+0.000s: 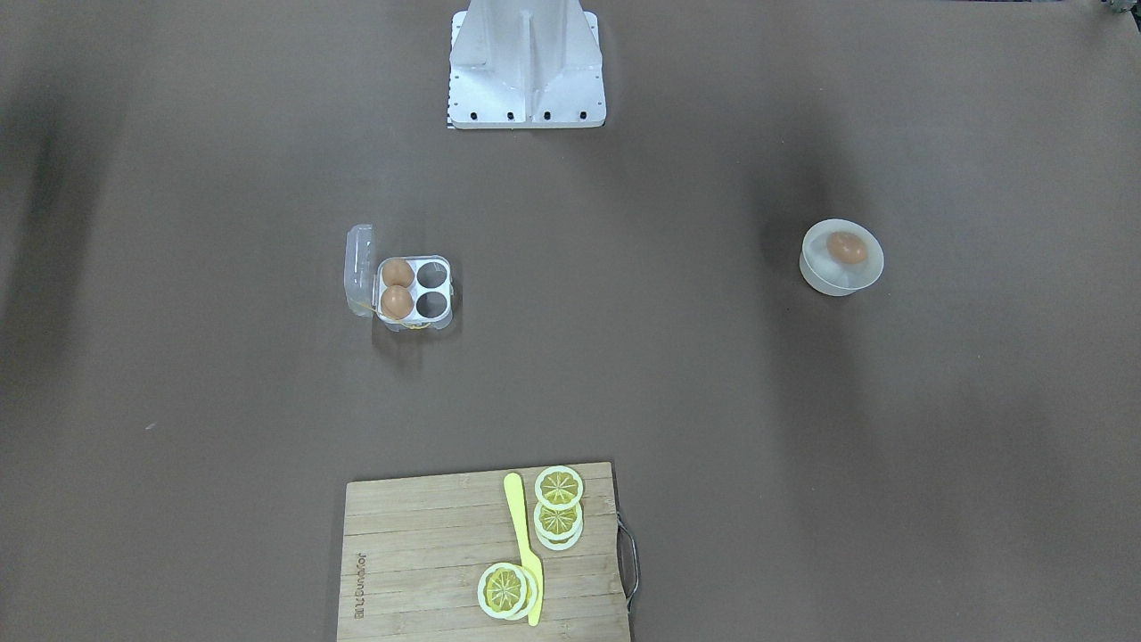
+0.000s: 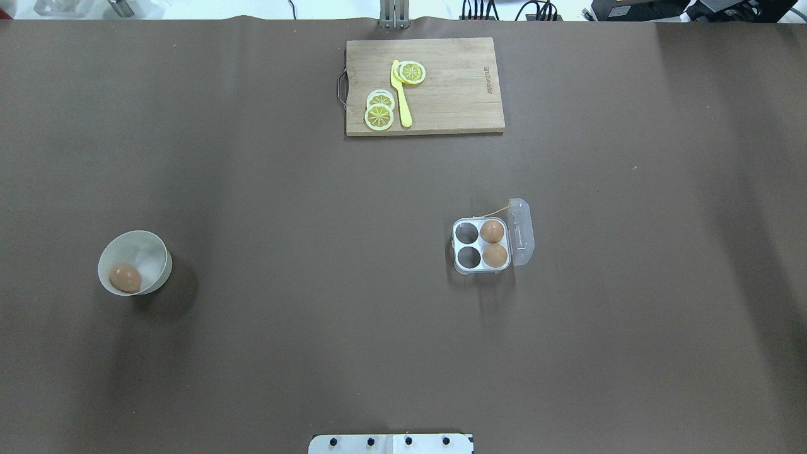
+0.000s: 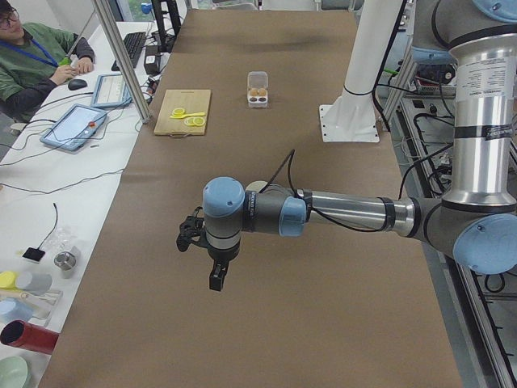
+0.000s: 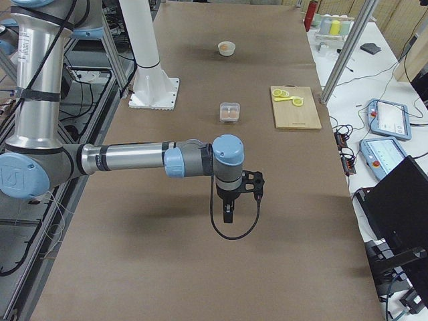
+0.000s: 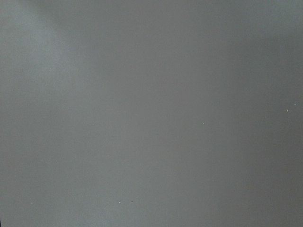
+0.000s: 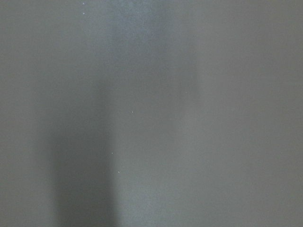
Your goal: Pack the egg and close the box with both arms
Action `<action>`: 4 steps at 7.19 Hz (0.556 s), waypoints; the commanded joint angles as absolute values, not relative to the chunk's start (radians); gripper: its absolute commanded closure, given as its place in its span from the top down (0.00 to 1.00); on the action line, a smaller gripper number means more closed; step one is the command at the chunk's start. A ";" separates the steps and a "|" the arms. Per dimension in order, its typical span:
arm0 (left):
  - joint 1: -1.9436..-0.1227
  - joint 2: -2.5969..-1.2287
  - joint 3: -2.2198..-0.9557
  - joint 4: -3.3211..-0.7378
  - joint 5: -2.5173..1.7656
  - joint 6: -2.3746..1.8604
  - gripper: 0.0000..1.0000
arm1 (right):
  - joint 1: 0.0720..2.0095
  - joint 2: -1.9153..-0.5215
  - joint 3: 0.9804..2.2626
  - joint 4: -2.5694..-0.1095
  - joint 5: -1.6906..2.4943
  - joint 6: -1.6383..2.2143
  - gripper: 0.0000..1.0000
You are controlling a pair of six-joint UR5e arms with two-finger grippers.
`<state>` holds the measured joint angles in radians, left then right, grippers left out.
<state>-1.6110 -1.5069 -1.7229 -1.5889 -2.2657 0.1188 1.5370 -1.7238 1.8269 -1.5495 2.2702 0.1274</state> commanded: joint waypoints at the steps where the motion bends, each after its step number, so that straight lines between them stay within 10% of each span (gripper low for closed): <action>1: -1.611 -1.499 -1.723 -1.601 -2.264 0.129 0.98 | 1.537 -1.724 1.827 -1.549 2.270 0.126 1.00; 4: -1.609 -1.503 -1.732 -1.667 -2.269 0.123 0.98 | 1.537 -1.720 1.828 -1.546 2.267 0.118 1.00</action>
